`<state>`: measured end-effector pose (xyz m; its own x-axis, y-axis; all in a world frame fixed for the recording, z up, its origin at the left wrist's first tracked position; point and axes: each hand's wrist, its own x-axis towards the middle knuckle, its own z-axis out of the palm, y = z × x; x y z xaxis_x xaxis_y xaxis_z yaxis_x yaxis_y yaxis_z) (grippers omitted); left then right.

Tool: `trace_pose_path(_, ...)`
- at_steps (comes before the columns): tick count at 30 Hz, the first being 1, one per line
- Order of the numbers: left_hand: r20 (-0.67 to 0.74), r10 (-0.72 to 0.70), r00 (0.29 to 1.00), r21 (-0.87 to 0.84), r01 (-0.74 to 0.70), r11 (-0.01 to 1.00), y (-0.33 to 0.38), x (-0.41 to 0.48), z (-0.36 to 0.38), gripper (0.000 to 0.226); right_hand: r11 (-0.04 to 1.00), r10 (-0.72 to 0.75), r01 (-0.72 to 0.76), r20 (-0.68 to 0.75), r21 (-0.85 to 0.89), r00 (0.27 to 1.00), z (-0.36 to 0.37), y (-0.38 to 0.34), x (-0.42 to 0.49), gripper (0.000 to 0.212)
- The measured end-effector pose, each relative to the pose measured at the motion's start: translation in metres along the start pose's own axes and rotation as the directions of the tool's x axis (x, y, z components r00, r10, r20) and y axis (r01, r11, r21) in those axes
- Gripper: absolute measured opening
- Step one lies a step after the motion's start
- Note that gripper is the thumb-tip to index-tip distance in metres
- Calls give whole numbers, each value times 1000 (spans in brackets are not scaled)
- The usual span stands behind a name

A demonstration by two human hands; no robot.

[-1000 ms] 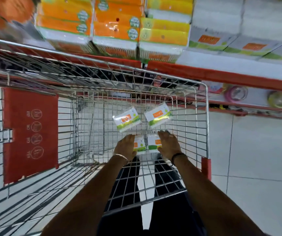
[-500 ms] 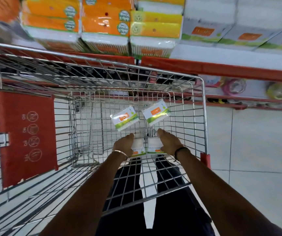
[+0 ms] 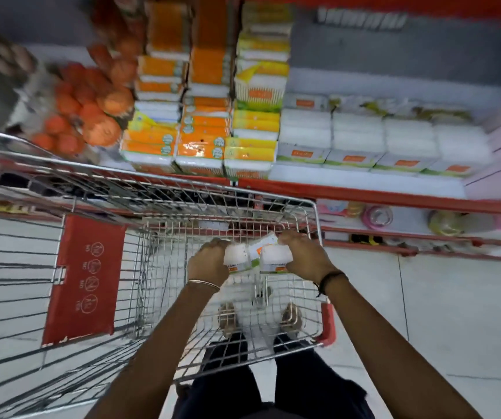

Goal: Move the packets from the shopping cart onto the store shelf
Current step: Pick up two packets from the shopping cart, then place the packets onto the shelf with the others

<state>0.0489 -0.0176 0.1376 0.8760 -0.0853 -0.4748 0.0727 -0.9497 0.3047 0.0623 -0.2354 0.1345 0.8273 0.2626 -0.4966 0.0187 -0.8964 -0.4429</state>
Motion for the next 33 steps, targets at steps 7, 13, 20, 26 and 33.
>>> trace_pose_path(7, -152, 111, 982, 32, -108, 994, 59, -7, -75, 56, 999, -49, 50, -160, 2, 986, -98, -10, -28, 47)
trace_pose_path(13, -273, 216, 937, 55, -209, 976, 112, -7, -122, 56, 998, -52, 43, -257, -39, 965, -166, 3, -45, 47)
trace_pose_path(20, -327, 294, 898, 90, -280, 956, 165, 15, -141, 58, 998, 2, -23, -368, -51, 930, -209, 34, -37, 48)
trace_pose_path(26, -323, 333, 886, 115, -313, 943, 189, 51, -121, 64, 996, 56, -80, -393, -46, 918, -200, 53, -14, 50)
trace_pose_path(33, -319, 340, 885, 126, -316, 940, 185, 82, -94, 65, 989, 21, -74, -371, -130, 928, -178, 62, 9, 56)
